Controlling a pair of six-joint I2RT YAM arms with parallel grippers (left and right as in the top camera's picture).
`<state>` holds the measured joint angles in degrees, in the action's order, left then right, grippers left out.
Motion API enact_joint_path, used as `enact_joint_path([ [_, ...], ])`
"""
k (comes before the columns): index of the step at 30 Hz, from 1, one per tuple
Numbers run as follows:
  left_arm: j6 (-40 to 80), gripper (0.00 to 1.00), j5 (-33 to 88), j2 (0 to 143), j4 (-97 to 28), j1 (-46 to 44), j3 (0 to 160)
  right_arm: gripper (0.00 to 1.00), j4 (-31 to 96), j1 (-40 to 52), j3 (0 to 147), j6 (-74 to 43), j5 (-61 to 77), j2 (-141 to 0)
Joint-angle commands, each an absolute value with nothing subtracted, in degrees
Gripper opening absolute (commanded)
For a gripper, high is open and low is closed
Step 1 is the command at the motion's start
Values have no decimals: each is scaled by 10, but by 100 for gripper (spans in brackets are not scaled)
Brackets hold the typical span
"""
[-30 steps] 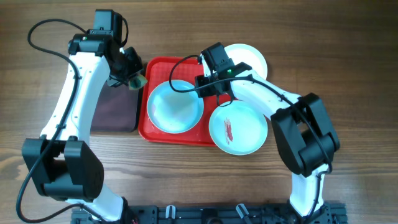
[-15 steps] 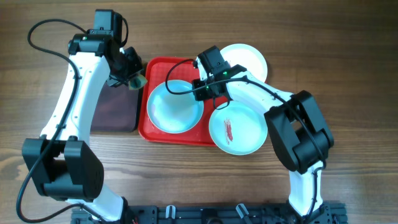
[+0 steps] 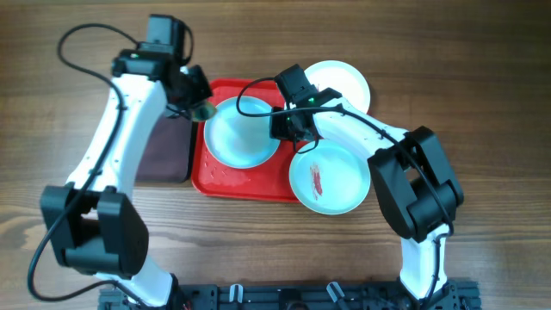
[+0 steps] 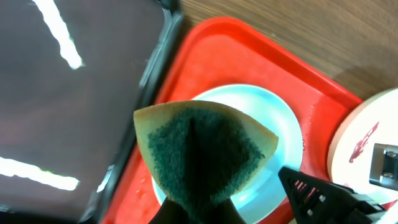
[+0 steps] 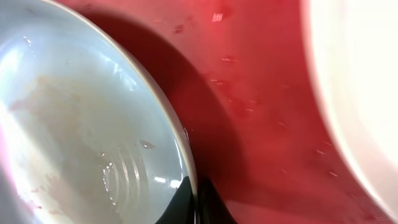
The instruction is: Clean dirty plates on tray and stack at the side
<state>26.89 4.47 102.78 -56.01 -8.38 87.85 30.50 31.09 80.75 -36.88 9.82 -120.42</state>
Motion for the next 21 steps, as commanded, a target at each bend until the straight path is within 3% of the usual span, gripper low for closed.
enact_joint_path([
  [1, 290, 4, 53, 1066, -517, -111, 830, 4, 322, 309, 799, -427, 23, -1213],
  [11, 315, 4, 40, 1169, -395, -142, 763, 4, 315, 308, 799, -420, 25, -1213],
  [21, 339, 4, 19, 1209, -446, -189, 760, 4, 310, 308, 799, -415, 25, -1213],
])
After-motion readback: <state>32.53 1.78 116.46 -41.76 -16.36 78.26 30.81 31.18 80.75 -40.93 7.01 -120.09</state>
